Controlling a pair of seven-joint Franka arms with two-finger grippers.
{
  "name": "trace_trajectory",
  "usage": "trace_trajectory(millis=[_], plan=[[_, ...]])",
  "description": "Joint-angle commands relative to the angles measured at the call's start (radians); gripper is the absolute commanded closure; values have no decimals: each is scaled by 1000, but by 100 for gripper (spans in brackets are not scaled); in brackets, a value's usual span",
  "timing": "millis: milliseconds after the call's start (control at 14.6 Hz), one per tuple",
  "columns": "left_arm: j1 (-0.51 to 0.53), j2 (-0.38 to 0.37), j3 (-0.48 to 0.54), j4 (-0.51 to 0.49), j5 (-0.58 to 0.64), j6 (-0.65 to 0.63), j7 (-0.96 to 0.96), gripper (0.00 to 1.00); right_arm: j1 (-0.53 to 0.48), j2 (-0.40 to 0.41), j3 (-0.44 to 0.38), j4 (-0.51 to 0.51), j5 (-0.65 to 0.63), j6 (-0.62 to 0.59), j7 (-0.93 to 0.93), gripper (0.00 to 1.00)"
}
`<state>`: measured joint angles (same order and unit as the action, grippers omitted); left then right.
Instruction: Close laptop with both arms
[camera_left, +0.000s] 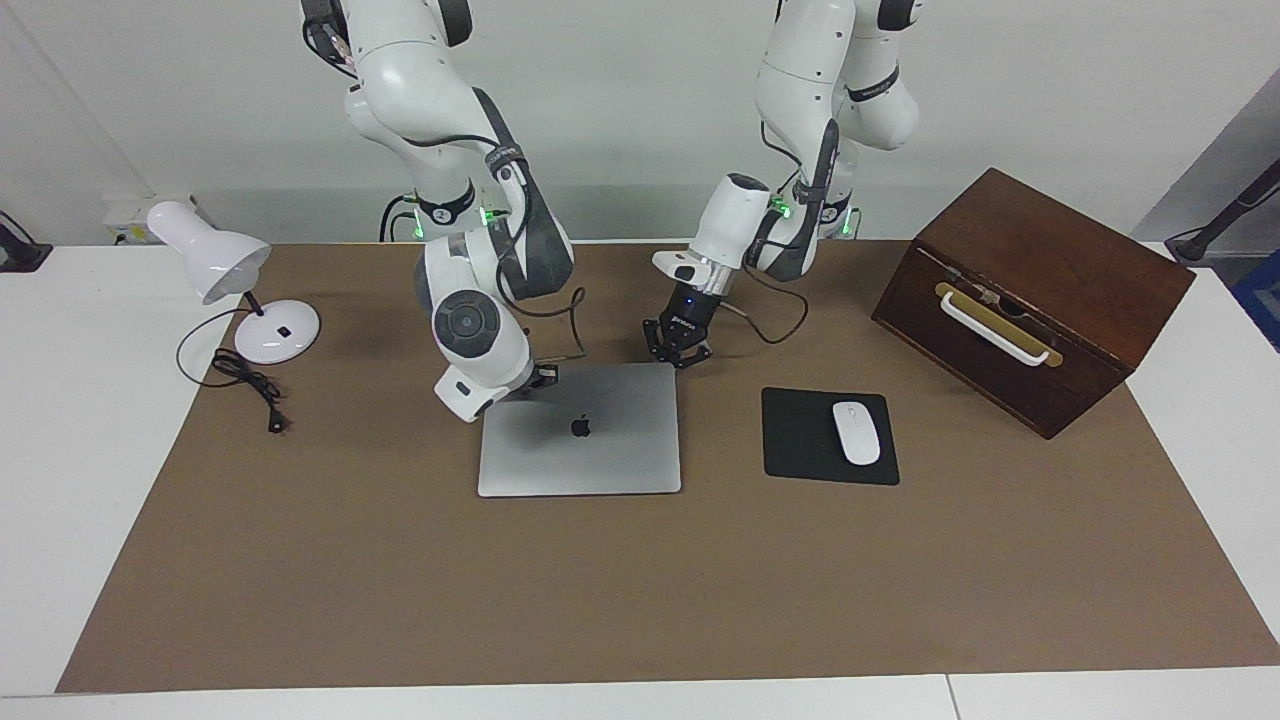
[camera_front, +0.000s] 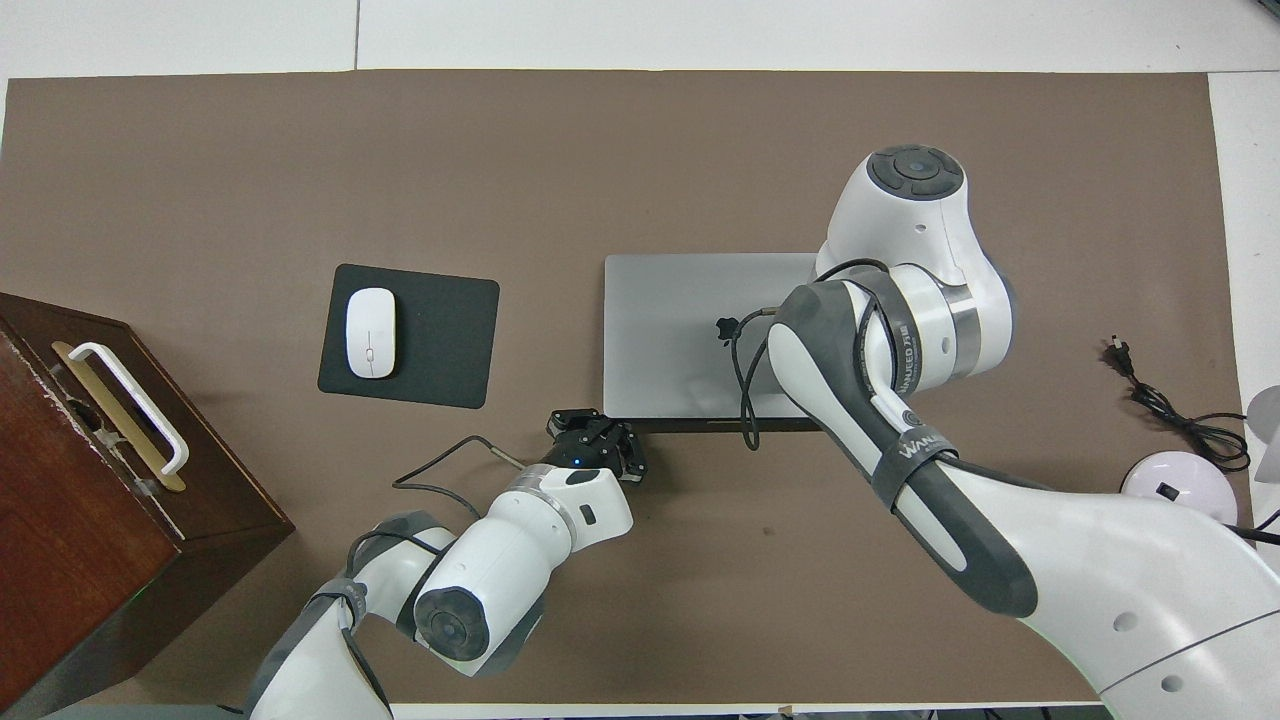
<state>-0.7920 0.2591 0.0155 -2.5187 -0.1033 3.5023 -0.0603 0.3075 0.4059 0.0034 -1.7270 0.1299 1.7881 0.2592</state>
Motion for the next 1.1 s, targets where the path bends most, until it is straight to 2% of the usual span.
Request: trace_trajectory(millis=[0, 481, 825, 1031], plan=[[16, 104, 1, 12, 17, -2, 10, 100, -10, -32, 9, -28, 25, 2, -1, 100], [22, 104, 1, 17, 17, -5, -2, 100, -33, -111, 0, 66, 20, -151, -8, 100], [30, 100, 0, 24, 17, -9, -93, 100, -113, -238, -11, 133, -21, -148, -29, 100], [30, 89, -2, 24, 17, -14, -119, 100, -188, -306, -14, 200, -90, -142, -128, 100]])
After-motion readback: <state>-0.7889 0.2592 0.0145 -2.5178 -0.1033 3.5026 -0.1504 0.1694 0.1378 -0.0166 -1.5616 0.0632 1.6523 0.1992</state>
